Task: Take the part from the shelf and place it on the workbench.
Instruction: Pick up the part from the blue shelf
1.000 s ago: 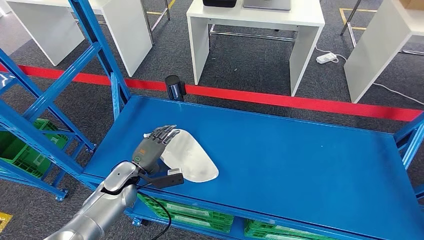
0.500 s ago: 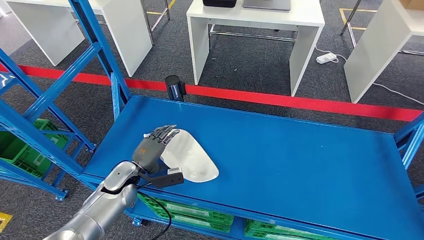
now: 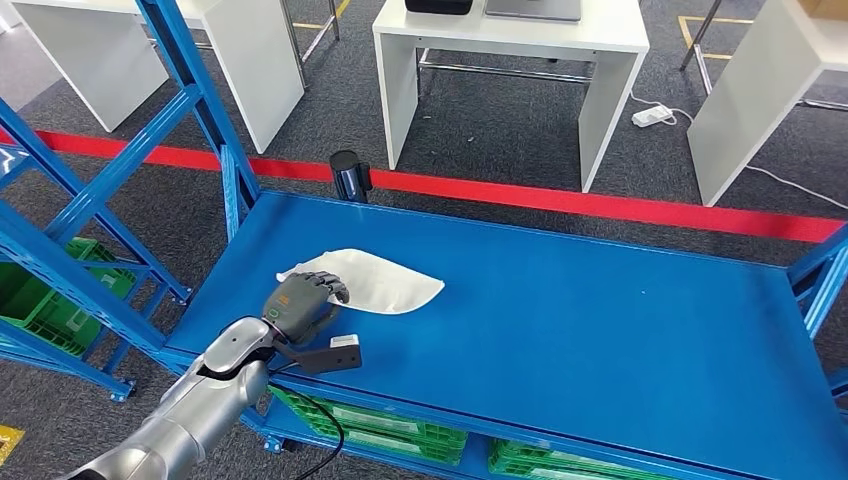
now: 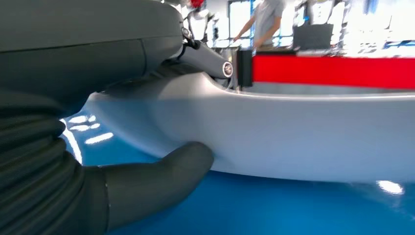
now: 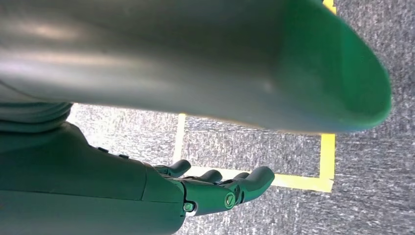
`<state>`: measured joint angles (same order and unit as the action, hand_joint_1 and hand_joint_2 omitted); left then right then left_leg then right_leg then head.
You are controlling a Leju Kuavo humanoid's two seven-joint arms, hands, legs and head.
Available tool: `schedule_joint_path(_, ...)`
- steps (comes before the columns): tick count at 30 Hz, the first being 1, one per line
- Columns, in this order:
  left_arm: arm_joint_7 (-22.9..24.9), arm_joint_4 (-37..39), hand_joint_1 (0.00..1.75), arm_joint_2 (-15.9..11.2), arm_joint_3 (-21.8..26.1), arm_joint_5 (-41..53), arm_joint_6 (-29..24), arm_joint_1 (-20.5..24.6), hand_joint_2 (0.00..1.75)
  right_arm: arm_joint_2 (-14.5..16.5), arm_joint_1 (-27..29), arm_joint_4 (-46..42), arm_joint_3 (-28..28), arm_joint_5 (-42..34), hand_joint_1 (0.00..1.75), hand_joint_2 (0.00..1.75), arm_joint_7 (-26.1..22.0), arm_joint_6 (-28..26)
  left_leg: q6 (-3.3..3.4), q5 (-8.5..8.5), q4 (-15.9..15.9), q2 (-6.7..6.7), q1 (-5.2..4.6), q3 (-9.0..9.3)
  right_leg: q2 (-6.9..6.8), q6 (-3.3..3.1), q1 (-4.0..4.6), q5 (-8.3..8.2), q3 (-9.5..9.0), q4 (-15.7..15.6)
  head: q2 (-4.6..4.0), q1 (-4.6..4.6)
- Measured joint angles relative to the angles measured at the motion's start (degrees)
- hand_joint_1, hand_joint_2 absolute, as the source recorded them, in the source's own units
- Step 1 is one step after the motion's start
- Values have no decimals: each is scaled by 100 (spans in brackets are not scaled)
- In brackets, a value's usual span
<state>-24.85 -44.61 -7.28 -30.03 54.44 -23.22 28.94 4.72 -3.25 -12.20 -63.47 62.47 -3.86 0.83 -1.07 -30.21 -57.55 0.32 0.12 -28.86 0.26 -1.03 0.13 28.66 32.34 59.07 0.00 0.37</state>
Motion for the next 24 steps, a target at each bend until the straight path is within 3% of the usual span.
schedule_joint_path(16, 68, 61, 175, -72, -90, -60, -70, 90, 175, 0, 1, 0, 0, 20, 0, 0, -125, 0, 0, 0, 1, 0, 0, 14, -1, 0, 0, 0, -13, 0, 0, 0)
schedule_joint_path(24, -409, -444, 175, -63, -70, -1003, 163, -114, 175, 0, 2, 0, -4, 19, 0, 0, -120, 0, 0, 0, 1, 0, 0, 12, -1, 0, 0, 0, -11, 0, 0, 0)
